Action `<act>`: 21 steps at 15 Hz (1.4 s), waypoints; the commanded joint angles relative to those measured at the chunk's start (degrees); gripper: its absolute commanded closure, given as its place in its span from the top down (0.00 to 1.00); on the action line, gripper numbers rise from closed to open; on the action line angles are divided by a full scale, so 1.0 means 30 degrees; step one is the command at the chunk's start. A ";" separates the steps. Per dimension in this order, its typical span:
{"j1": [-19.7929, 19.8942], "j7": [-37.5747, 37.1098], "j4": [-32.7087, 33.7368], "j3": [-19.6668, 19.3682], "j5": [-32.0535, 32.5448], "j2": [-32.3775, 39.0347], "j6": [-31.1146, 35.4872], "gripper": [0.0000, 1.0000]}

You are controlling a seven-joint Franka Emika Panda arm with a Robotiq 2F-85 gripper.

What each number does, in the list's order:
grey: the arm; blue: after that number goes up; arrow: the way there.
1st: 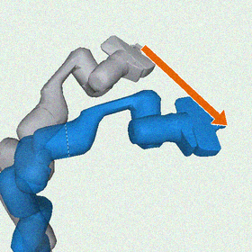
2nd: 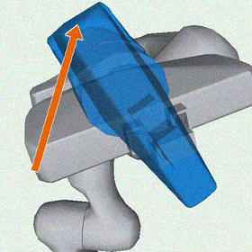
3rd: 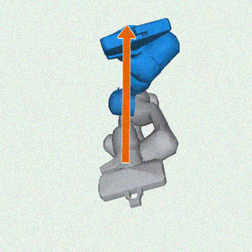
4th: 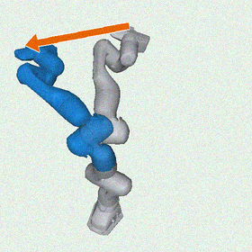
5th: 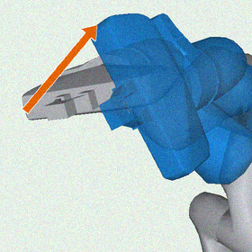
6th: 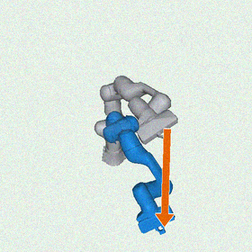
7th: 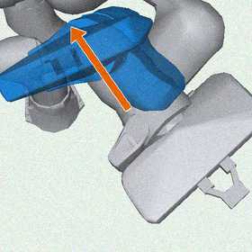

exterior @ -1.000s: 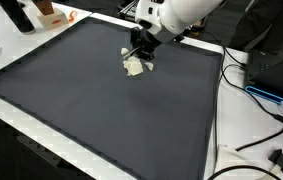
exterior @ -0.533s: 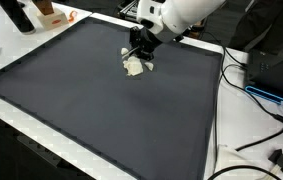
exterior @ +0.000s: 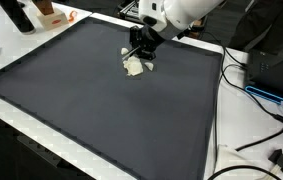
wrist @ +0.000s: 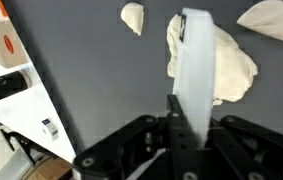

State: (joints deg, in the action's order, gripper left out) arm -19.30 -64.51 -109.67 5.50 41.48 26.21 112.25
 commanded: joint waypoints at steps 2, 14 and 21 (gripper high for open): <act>0.0418 0.1652 -0.1449 0.0267 0.0183 -0.1323 0.2459 0.01; 0.1876 0.8923 -0.5098 0.0489 -0.3581 -0.4206 0.9866 0.01; 0.2675 1.6141 -0.6833 0.0995 -1.0120 -0.5462 1.2427 0.01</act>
State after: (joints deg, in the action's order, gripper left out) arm -13.49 -24.88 -126.08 6.66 19.09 12.83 146.05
